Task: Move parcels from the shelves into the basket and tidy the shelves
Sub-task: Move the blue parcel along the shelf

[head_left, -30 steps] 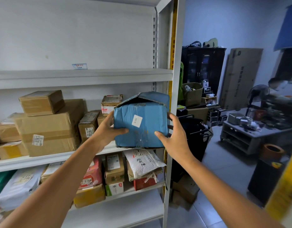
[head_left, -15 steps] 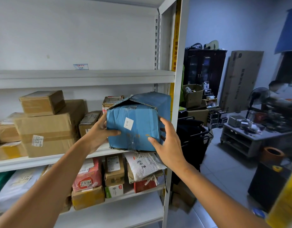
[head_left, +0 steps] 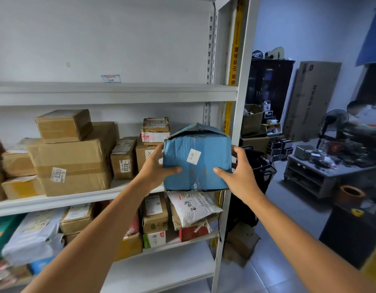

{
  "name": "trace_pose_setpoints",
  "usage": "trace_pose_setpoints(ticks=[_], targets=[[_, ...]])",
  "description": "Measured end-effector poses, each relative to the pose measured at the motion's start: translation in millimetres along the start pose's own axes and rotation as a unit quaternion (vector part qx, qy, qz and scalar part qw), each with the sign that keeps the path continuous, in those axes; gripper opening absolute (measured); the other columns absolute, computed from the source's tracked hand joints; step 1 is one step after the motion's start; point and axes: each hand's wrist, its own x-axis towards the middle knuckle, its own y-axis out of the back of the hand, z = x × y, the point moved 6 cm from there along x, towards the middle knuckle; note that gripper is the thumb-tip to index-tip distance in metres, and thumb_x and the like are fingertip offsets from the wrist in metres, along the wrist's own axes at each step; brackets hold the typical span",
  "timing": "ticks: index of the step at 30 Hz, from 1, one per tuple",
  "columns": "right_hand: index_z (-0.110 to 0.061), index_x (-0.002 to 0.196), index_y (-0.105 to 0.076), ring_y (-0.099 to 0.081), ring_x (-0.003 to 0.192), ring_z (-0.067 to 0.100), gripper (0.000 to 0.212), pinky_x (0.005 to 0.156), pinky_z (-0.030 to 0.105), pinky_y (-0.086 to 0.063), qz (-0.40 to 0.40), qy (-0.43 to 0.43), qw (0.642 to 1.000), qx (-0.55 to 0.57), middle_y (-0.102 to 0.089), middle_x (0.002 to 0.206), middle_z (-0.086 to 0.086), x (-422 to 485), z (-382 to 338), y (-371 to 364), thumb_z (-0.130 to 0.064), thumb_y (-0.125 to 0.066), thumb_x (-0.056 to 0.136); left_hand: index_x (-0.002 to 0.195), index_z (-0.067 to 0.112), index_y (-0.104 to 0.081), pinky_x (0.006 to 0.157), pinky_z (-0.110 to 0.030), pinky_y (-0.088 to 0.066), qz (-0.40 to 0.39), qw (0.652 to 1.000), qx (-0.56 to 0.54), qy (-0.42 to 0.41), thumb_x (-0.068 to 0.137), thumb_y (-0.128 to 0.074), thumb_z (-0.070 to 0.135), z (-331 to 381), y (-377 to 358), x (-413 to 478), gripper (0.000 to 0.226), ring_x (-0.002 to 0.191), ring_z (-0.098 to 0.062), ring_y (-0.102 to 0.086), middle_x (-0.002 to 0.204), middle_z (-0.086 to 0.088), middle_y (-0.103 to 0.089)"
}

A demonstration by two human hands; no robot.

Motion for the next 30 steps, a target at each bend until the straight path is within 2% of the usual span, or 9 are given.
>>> trace_pose_setpoints(ticks=[5, 8, 14, 17, 20, 22, 24, 26, 30], targets=[[-0.018, 0.137, -0.039, -0.050, 0.108, 0.006, 0.067, 0.069, 0.001, -0.040, 0.012, -0.013, 1.000, -0.018, -0.050, 0.114, -0.019, 5, 14, 3, -0.006, -0.075, 0.083, 0.130, 0.034, -0.051, 0.085, -0.053, -0.058, -0.005, 1.000, 0.022, -0.019, 0.071, -0.083, -0.001, -16, -6, 16, 0.076, 0.113, -0.022, -0.062, 0.123, 0.003, -0.061], [-0.019, 0.137, -0.038, -0.049, 0.108, 0.006, 0.067, 0.071, 0.005, -0.039, 0.007, -0.025, 0.999, -0.027, -0.049, 0.121, -0.012, 16, 26, 4, -0.008, -0.076, 0.083, 0.132, 0.035, -0.050, 0.085, -0.053, -0.057, -0.004, 0.999, 0.029, -0.021, 0.071, -0.084, 0.000, -25, -12, 29, 0.078, 0.113, -0.023, -0.062, 0.122, 0.004, -0.062], [-0.021, 0.136, -0.038, -0.055, 0.108, 0.008, 0.069, 0.079, 0.020, -0.046, -0.010, -0.042, 0.999, -0.013, -0.050, 0.112, -0.024, 50, 62, -3, -0.009, -0.078, 0.081, 0.135, 0.030, -0.049, 0.082, -0.047, -0.059, 0.011, 1.000, 0.025, -0.006, 0.072, -0.081, -0.005, -47, -23, 60, 0.078, 0.114, -0.022, -0.061, 0.122, 0.006, -0.060], [-0.020, 0.135, -0.038, -0.054, 0.099, -0.001, 0.068, 0.073, 0.014, -0.044, -0.019, -0.052, 0.998, -0.013, -0.047, 0.109, -0.029, 73, 83, -8, -0.008, -0.077, 0.082, 0.136, 0.030, -0.048, 0.082, -0.053, -0.058, 0.033, 0.999, 0.030, 0.007, 0.071, -0.081, -0.006, -62, -26, 80, 0.081, 0.115, -0.026, -0.060, 0.124, 0.002, -0.060], [-0.023, 0.137, -0.036, -0.050, 0.096, -0.011, 0.070, 0.068, 0.007, -0.041, -0.039, -0.055, 0.998, -0.014, -0.048, 0.109, -0.026, 100, 102, -13, -0.009, -0.077, 0.082, 0.137, 0.037, -0.046, 0.080, -0.050, -0.060, 0.052, 0.997, 0.056, 0.010, 0.072, -0.082, -0.001, -71, -29, 100, 0.083, 0.114, -0.024, -0.061, 0.124, 0.003, -0.061], [-0.023, 0.139, -0.035, -0.052, 0.098, -0.006, 0.072, 0.068, 0.006, -0.041, -0.056, -0.058, 0.996, -0.023, -0.051, 0.114, -0.017, 116, 112, -16, -0.012, -0.078, 0.082, 0.140, 0.037, -0.043, 0.079, -0.045, -0.061, 0.055, 0.996, 0.063, 0.014, 0.075, -0.080, -0.002, -76, -32, 109, 0.085, 0.110, -0.019, -0.063, 0.120, 0.008, -0.061], [-0.022, 0.139, -0.037, -0.052, 0.107, 0.005, 0.072, 0.073, 0.013, -0.043, -0.068, -0.064, 0.995, -0.034, -0.053, 0.121, -0.009, 129, 124, -18, -0.014, -0.079, 0.081, 0.144, 0.036, -0.040, 0.078, -0.044, -0.061, 0.054, 0.996, 0.070, 0.014, 0.077, -0.077, -0.005, -82, -37, 118, 0.086, 0.108, -0.018, -0.064, 0.118, 0.012, -0.060], [-0.021, 0.137, -0.038, -0.054, 0.111, 0.010, 0.071, 0.075, 0.018, -0.046, -0.074, -0.064, 0.994, -0.044, -0.056, 0.122, -0.005, 141, 136, -19, -0.013, -0.080, 0.080, 0.146, 0.037, -0.036, 0.079, -0.044, -0.061, 0.049, 0.995, 0.081, 0.009, 0.078, -0.075, -0.006, -87, -42, 125, 0.090, 0.108, -0.019, -0.063, 0.117, 0.011, -0.060], [-0.019, 0.132, -0.040, -0.057, 0.113, 0.016, 0.069, 0.080, 0.026, -0.048, -0.078, -0.062, 0.992, -0.077, -0.059, 0.122, 0.000, 156, 156, -16, -0.011, -0.082, 0.078, 0.151, 0.033, -0.030, 0.077, -0.033, -0.061, 0.048, 0.994, 0.095, 0.016, 0.079, -0.073, -0.008, -99, -56, 133, 0.093, 0.107, -0.018, -0.063, 0.126, 0.004, -0.058]])
